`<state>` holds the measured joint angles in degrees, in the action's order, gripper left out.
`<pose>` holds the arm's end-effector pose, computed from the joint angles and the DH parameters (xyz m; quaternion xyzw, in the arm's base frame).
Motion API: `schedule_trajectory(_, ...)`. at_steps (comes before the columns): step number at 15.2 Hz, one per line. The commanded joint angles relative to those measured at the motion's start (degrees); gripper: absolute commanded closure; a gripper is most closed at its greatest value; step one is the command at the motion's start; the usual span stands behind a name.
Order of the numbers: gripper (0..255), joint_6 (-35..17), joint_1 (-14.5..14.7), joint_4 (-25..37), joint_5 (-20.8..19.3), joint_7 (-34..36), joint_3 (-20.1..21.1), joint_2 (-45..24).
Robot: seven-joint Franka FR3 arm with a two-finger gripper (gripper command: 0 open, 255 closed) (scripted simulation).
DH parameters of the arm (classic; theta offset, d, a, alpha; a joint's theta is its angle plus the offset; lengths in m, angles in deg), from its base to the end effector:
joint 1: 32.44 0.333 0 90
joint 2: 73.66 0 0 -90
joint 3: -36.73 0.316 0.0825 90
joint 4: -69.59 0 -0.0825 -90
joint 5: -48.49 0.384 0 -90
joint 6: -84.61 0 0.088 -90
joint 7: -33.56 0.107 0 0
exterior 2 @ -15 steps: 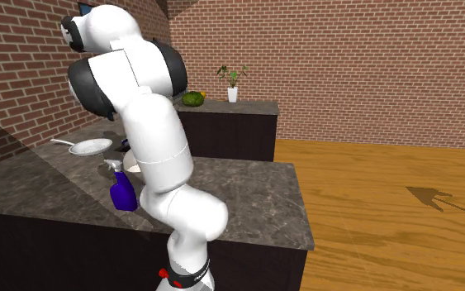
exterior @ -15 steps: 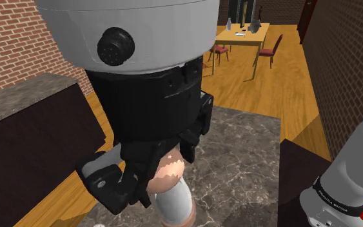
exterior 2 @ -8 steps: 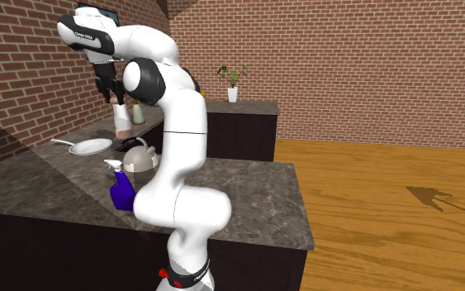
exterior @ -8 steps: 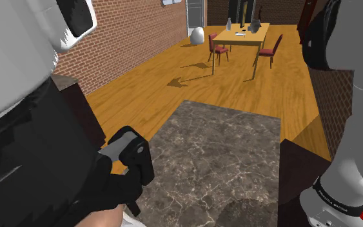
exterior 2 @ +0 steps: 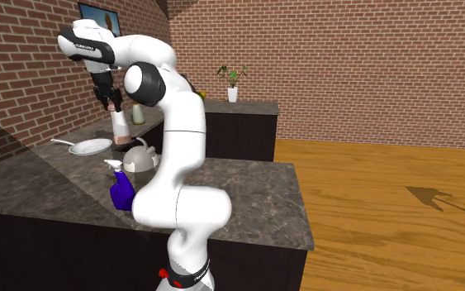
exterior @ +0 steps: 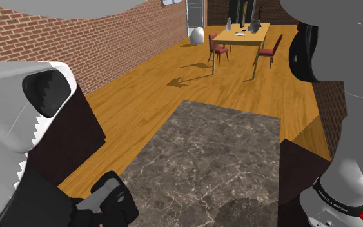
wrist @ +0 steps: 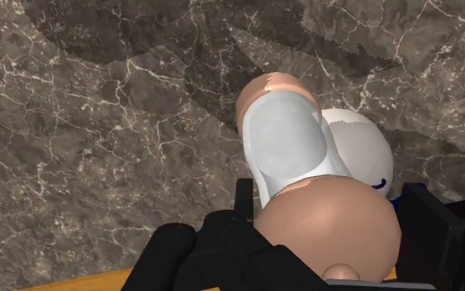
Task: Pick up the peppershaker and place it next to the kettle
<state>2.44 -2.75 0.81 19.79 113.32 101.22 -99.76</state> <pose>0.1712 0.6053 0.6274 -0.9969 -0.0654 -0.0438 0.0015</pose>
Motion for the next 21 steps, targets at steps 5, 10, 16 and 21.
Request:
schedule_trajectory(5,255,-5.92,-4.34,-7.8,1.55,0.46,1.22,1.68)
schedule_trajectory(10,255,-10.22,-6.71,-13.01,2.11,0.9,1.76,2.4)
schedule_trajectory(16,255,-14.97,-8.61,-18.37,2.14,1.59,1.99,2.66)
schedule_trajectory(21,255,-18.64,-9.53,-22.22,1.68,2.32,1.83,2.43)
